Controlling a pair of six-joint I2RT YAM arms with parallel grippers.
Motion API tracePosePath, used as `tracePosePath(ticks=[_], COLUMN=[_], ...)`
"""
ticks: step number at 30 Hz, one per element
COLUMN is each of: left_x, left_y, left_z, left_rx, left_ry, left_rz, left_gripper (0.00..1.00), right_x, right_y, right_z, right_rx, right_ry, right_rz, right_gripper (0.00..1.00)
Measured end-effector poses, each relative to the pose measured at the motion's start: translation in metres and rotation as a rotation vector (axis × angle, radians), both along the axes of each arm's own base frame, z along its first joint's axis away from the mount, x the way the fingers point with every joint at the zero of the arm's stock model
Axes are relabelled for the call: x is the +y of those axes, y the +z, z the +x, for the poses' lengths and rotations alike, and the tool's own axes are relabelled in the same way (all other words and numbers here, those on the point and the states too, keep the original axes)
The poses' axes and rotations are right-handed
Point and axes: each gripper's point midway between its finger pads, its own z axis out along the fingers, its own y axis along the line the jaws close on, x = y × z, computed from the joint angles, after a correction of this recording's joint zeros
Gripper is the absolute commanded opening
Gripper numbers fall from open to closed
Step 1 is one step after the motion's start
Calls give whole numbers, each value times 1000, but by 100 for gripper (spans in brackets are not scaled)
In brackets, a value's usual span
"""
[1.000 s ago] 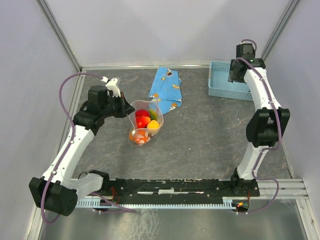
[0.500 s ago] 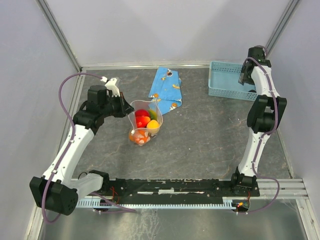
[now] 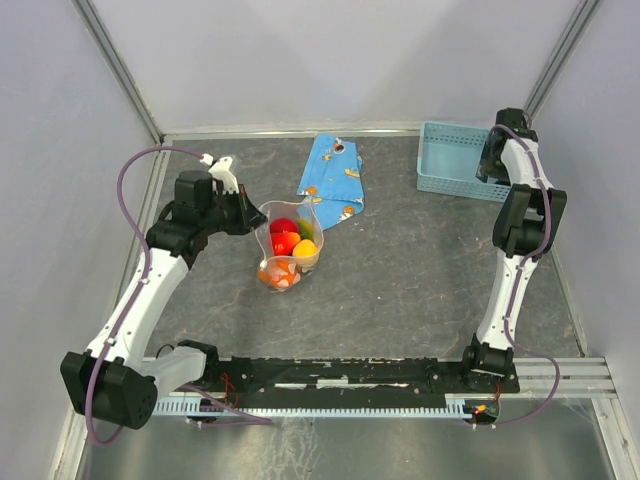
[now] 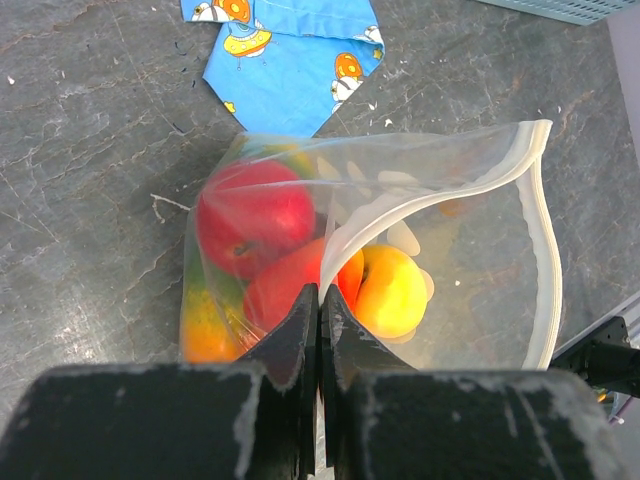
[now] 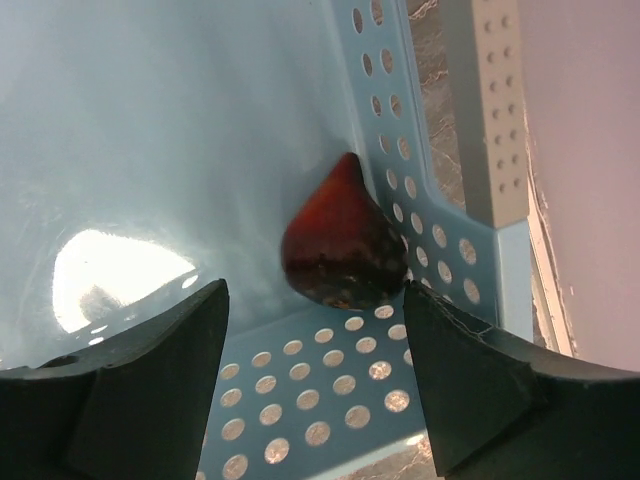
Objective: Place the food in the zip-top bag and seal the zipper
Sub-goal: Pick up the fake fruit from the bin.
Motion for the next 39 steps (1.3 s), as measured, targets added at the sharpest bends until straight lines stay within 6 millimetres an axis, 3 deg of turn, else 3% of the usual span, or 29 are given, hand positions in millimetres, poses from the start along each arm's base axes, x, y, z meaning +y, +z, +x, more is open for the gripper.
tracePosePath(ticks=[9, 19, 27, 34, 39], left_x=[-2, 0, 0, 1, 1], left_y=[-1, -2, -2, -3, -3], left_z=[-2, -1, 0, 0, 0], left_rx=[6, 6, 5, 9, 8], left_ry=[-12, -7, -6, -7, -7], left_rz=[-8, -9, -10, -12, -13], left_gripper=[3, 3, 3, 3, 3], right_x=[-13, -10, -12, -14, -12], right_y=[-20, -28, -35, -35, -34], right_z=[-4, -2, 4, 9, 7], right_rx=[21, 3, -42, -71, -91], right_ry=[-16, -4, -14, -16, -12], right_rz=[51, 124, 174, 194, 202], right_gripper=[77, 76, 67, 51, 48])
